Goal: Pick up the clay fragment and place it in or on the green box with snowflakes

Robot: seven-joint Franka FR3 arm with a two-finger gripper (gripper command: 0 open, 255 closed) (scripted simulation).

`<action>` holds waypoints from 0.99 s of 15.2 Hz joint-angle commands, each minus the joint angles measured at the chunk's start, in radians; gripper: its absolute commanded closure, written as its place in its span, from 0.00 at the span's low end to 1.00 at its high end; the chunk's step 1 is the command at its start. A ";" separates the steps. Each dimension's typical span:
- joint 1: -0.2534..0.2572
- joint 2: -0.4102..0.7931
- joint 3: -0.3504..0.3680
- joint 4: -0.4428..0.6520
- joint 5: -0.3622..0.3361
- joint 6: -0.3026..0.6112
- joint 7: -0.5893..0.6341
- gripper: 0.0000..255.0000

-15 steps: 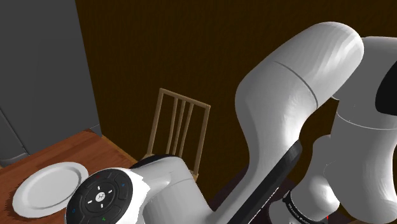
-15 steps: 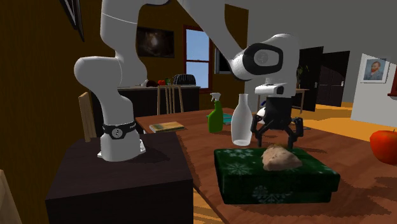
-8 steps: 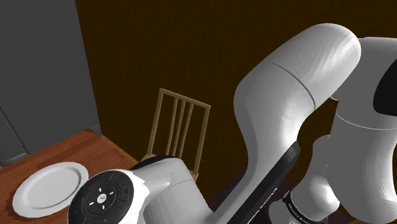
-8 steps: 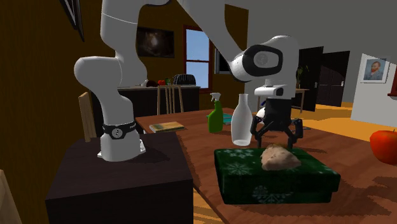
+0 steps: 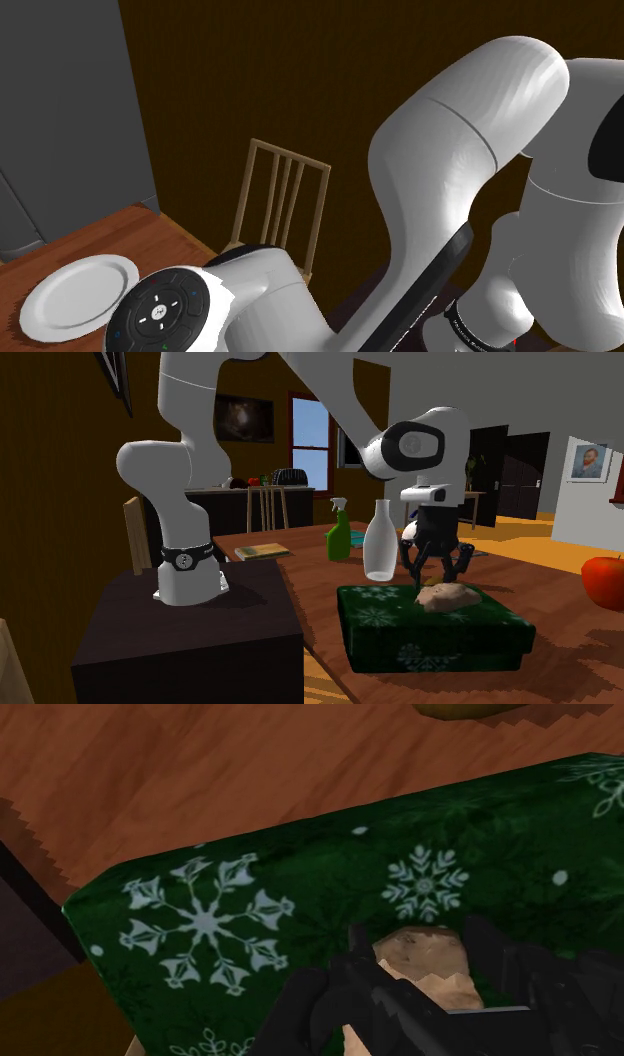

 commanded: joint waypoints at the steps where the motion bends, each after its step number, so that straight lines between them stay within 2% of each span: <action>1: 0.000 0.002 -0.001 0.000 0.000 0.000 0.000 1.00; 15: -0.040 -0.122 0.052 0.021 0.104 -0.122 -0.080 1.00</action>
